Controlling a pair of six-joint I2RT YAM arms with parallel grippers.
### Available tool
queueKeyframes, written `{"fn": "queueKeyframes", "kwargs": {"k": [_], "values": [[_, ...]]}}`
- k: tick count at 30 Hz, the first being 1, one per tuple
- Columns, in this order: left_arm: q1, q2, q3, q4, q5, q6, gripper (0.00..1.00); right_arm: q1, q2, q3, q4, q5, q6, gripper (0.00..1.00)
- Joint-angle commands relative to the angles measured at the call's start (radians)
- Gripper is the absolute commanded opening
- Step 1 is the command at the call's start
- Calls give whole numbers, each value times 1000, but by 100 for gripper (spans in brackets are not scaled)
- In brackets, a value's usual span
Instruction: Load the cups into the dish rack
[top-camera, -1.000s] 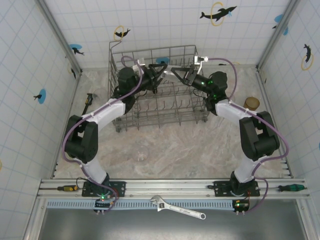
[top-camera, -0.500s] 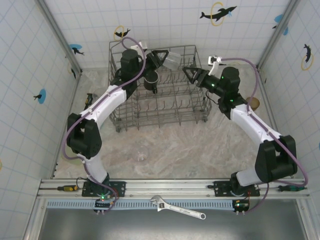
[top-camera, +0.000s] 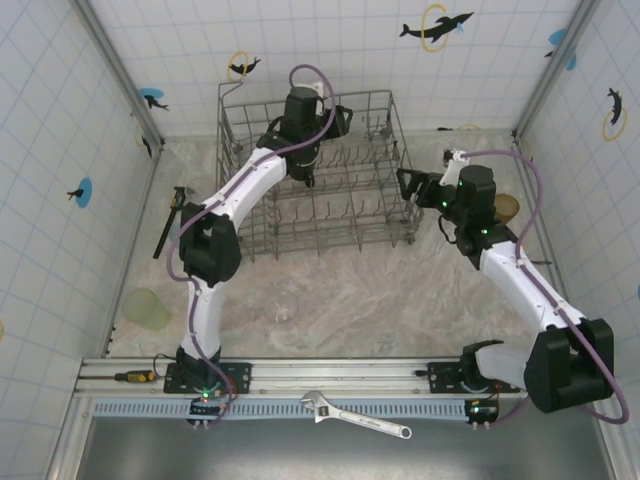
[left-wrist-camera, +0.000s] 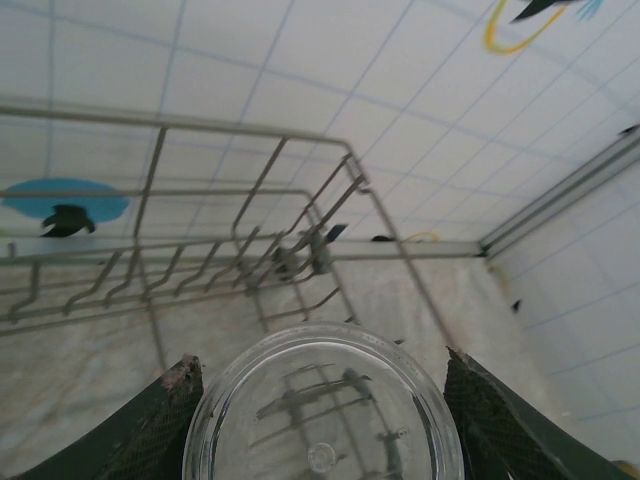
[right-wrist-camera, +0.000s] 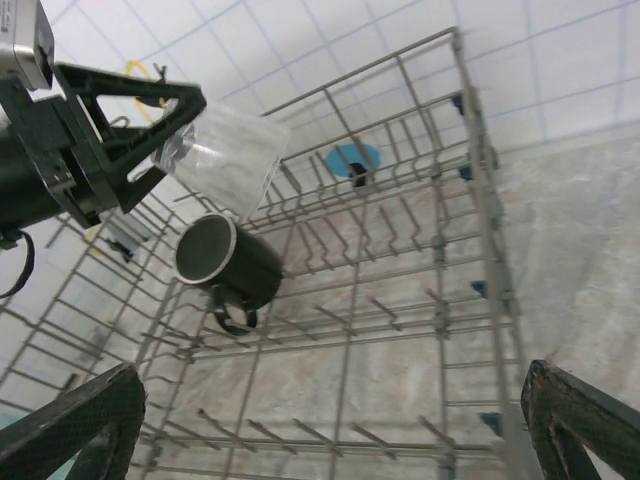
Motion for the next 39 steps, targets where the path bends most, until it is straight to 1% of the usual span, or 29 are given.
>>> {"fn": "queueKeyframes", "kwargs": {"k": [1, 6, 9, 13, 15, 16, 22, 28, 30, 33, 36, 39], "values": [[-15, 21, 27, -44, -96, 105, 0, -11, -44, -39, -38, 59, -55, 100], [-19, 57, 30, -45, -135, 143, 0, -33, -68, -73, -57, 64, -93, 100], [-24, 76, 34, -43, -133, 170, 0, -78, -72, -86, -101, 7, -96, 100], [-31, 97, 33, -42, -160, 202, 0, -118, -92, -115, -119, -8, -96, 100], [-30, 107, 33, -39, -180, 203, 0, -122, -102, -126, -110, -8, -95, 100], [-29, 110, 33, -38, -187, 240, 0, -122, -105, -130, -107, -9, -93, 100], [-33, 129, 33, -31, -207, 275, 0, -122, -117, -170, -85, -34, -67, 100], [-34, 157, 36, 11, -223, 316, 0, -123, -119, -190, -103, -33, -71, 100], [-33, 199, 39, 30, -226, 329, 0, -123, -122, -191, -113, -29, -76, 100], [-34, 210, 41, 43, -235, 336, 0, -123, -133, -197, -117, -20, -81, 100], [-37, 221, 40, 44, -255, 339, 8, -123, -141, -199, -118, -13, -85, 100], [-40, 233, 39, 44, -272, 359, 22, -123, -140, -197, -122, -10, -91, 100]]}}
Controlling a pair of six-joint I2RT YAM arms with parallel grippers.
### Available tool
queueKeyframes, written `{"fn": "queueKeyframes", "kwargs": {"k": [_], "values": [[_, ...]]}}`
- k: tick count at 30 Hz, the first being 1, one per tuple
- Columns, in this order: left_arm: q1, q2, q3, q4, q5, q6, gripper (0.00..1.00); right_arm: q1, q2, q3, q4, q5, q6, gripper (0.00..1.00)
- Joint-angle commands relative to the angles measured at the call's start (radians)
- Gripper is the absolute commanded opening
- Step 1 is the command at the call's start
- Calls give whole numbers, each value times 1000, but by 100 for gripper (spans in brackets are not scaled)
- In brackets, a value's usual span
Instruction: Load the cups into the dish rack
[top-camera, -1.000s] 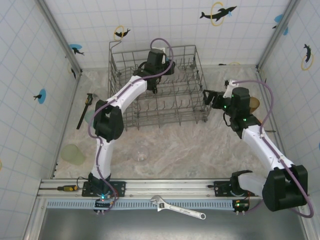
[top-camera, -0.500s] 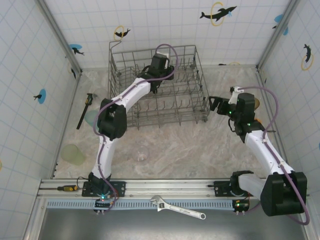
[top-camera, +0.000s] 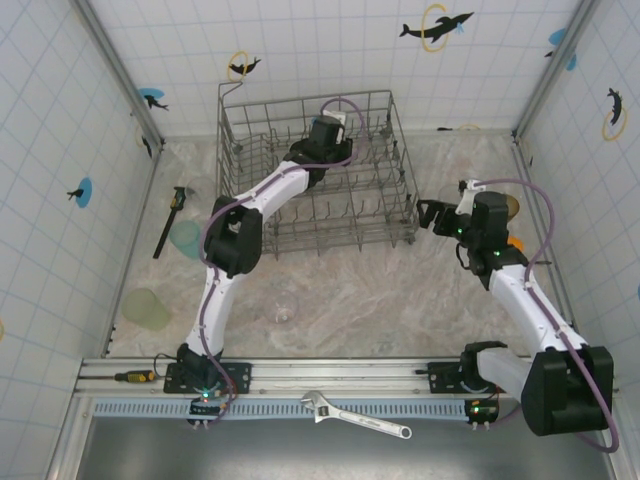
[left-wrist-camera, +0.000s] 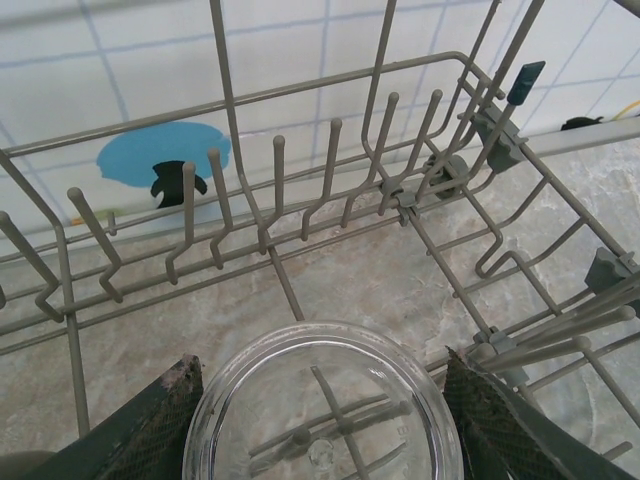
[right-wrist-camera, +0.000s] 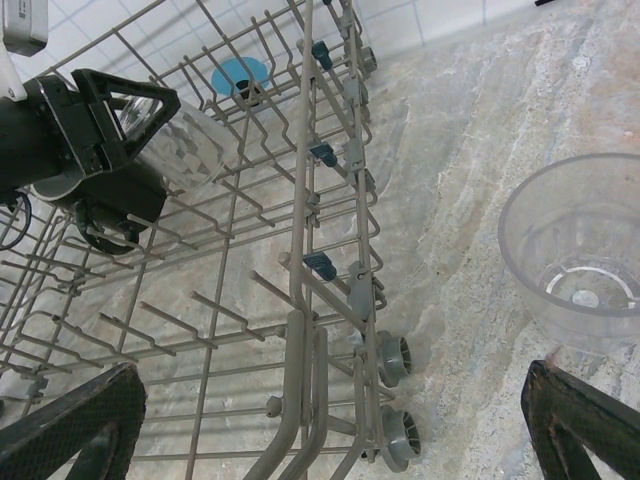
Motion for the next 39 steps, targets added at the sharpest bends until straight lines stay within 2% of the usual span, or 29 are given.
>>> {"fn": "queueKeyframes", "kwargs": {"k": [1, 8, 11, 14, 16, 24, 31, 39], "values": [[1, 35, 23, -8, -49, 42, 26, -4, -19, -17, -6, 13, -13, 100], [-18, 39, 21, 7, -175, 113, 57, -4, -16, -19, -2, 16, -14, 100], [-22, 38, 21, 22, -175, 122, 77, -4, -15, -18, -2, 15, -14, 100], [-26, 34, 20, 32, -173, 121, 91, -4, -14, -16, -3, 15, -15, 100], [-30, 29, 20, 40, -180, 128, 96, -5, -14, -15, -4, 15, -16, 100], [-46, -24, 9, 60, -167, 89, 97, -5, -11, -8, -9, 7, -16, 100], [-92, -160, -56, 93, -181, 103, 97, -3, 8, 29, -22, -35, 22, 100], [-101, -304, -177, 79, -217, 82, 97, 3, 6, 87, -90, -33, 45, 100]]}}
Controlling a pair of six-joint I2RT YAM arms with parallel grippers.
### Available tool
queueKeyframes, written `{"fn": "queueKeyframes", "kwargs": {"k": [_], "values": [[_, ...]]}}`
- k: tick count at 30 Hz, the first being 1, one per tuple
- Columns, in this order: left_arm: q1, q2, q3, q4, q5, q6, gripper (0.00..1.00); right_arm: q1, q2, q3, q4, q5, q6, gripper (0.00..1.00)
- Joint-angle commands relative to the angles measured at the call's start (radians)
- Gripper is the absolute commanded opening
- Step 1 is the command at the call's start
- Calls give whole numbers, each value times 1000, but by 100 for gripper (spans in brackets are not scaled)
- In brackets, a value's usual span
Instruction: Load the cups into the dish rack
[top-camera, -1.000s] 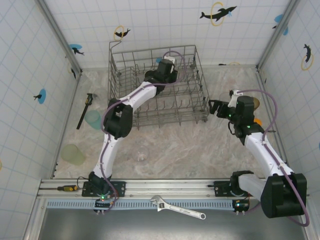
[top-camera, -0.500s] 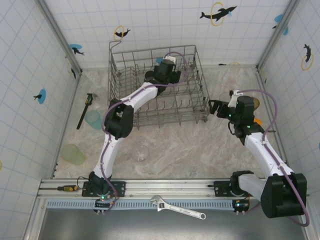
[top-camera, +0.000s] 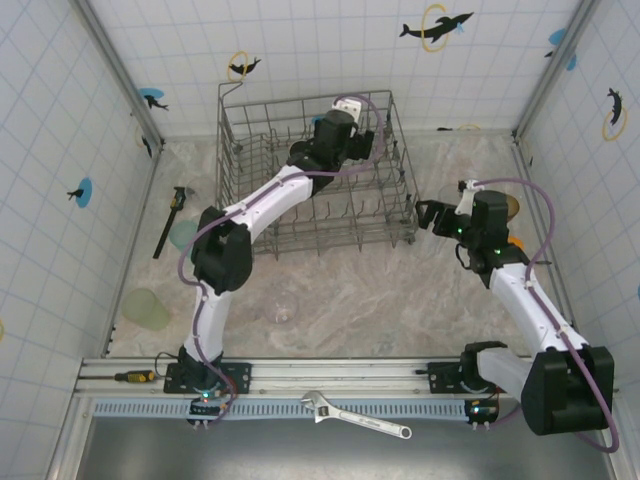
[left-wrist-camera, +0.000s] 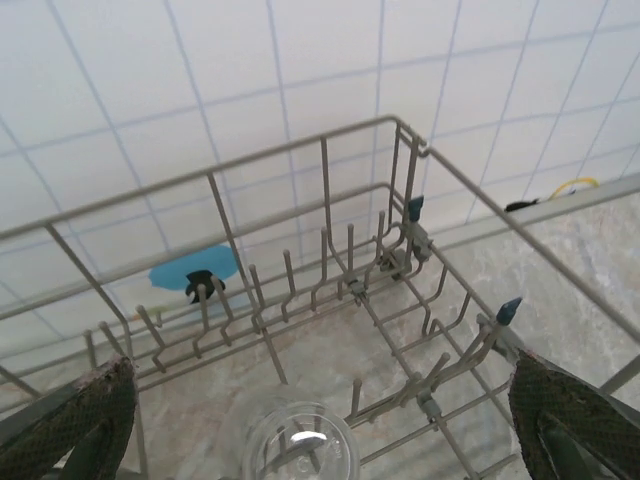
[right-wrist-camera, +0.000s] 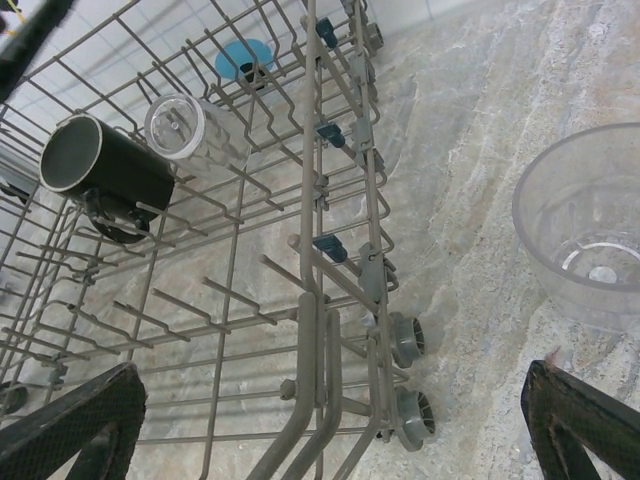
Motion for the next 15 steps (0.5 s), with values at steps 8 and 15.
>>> {"fn": "queueKeyframes", "kwargs": {"k": [8, 15], "values": [[9, -259, -244, 4, -44, -54, 97, 6, -24, 120, -113, 37, 25, 100], [5, -449, -481, 62, 28, -98, 97, 9, -10, 209, -217, 83, 16, 100]]}}
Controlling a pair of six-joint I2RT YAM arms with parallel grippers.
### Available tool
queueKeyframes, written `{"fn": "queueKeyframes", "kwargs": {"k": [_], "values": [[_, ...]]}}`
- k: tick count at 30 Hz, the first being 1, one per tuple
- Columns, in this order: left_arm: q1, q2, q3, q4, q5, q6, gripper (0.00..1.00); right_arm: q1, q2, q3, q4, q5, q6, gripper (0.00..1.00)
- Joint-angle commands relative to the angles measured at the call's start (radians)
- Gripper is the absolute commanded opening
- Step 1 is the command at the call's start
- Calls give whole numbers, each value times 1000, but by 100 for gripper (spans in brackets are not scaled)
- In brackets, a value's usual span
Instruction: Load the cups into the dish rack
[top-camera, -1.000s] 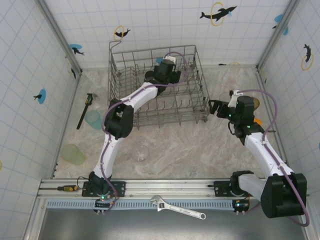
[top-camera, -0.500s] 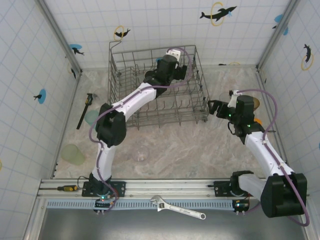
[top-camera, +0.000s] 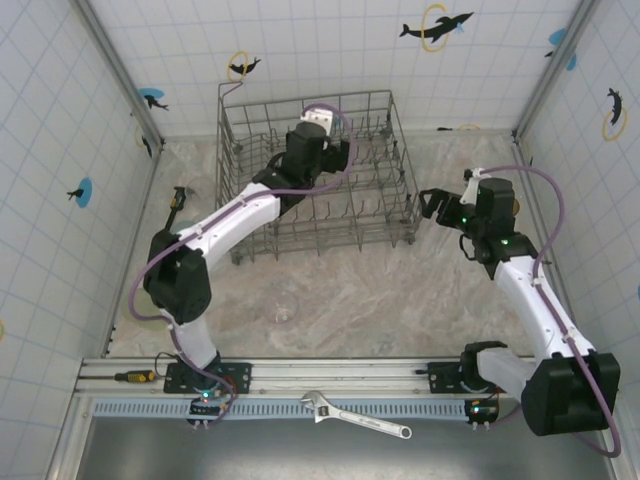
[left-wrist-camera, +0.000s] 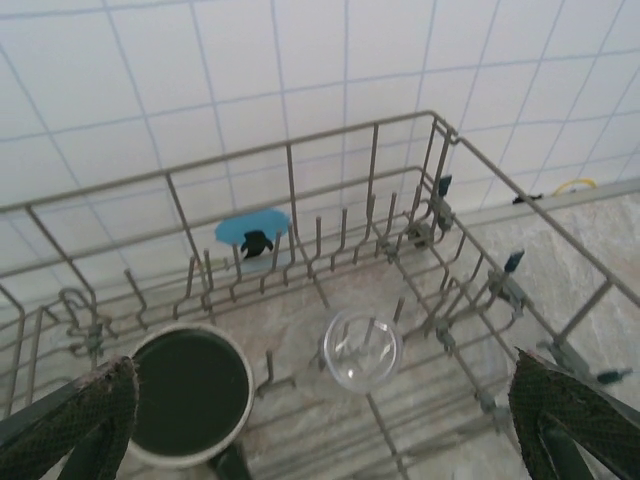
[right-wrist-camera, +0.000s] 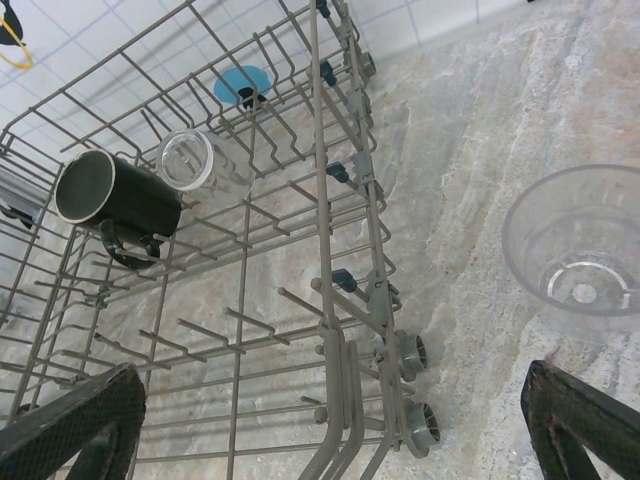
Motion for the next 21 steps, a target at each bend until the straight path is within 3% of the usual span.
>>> {"fn": "queueKeyframes", "kwargs": {"k": [1, 9, 14, 21], "values": [[-1, -114, -120, 62, 48, -39, 97, 5, 1, 90, -90, 53, -7, 100], [-4, -304, -343, 141, 139, -102, 97, -14, 78, 209, -232, 206, -63, 100], [-13, -347, -396, 144, 195, -140, 97, -48, 122, 271, -274, 251, -93, 100], [-25, -394, -464, 163, 189, -221, 97, -147, 206, 319, -299, 304, -157, 100]]}}
